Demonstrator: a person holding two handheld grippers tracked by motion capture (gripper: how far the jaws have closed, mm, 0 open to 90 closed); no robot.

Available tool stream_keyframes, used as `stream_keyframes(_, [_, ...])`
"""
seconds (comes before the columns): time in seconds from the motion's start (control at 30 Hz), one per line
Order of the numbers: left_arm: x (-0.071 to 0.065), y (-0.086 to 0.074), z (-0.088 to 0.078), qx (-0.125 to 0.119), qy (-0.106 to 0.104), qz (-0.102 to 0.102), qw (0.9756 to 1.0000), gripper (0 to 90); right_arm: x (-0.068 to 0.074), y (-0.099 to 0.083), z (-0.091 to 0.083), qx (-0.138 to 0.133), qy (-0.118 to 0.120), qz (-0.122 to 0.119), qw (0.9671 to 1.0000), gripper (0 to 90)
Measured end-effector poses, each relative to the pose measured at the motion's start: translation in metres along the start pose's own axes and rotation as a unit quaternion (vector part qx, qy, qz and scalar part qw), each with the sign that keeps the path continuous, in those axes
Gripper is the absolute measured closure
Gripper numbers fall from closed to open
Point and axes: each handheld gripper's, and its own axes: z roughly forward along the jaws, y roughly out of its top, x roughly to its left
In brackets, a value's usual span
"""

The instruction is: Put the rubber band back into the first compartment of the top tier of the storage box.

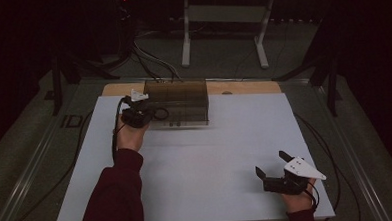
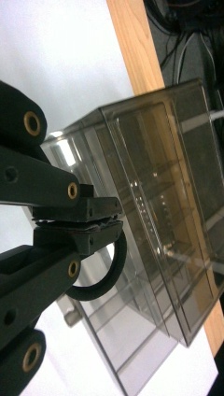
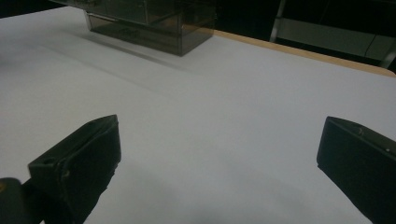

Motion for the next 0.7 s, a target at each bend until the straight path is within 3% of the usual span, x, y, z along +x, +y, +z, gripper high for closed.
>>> stream_keyframes(0.57, [0.014, -0.004, 0.008, 0.019, 0.041, -0.012, 0.9989, 87.6, 0.000, 0.000, 0.000, 0.001, 0.002, 0.001, 1.0000, 0.0])
stream_keyframes(0.67, [0.016, -0.004, 0.008, 0.019, 0.045, -0.013, 0.9987, 68.8, 0.000, 0.000, 0.000, 0.001, 0.002, 0.001, 1.0000, 0.0])
stream_keyframes(0.7, [0.016, -0.004, 0.008, 0.016, 0.045, -0.015, 0.9988, 68.8, 0.000, 0.000, 0.000, 0.001, 0.002, 0.001, 1.0000, 0.0])
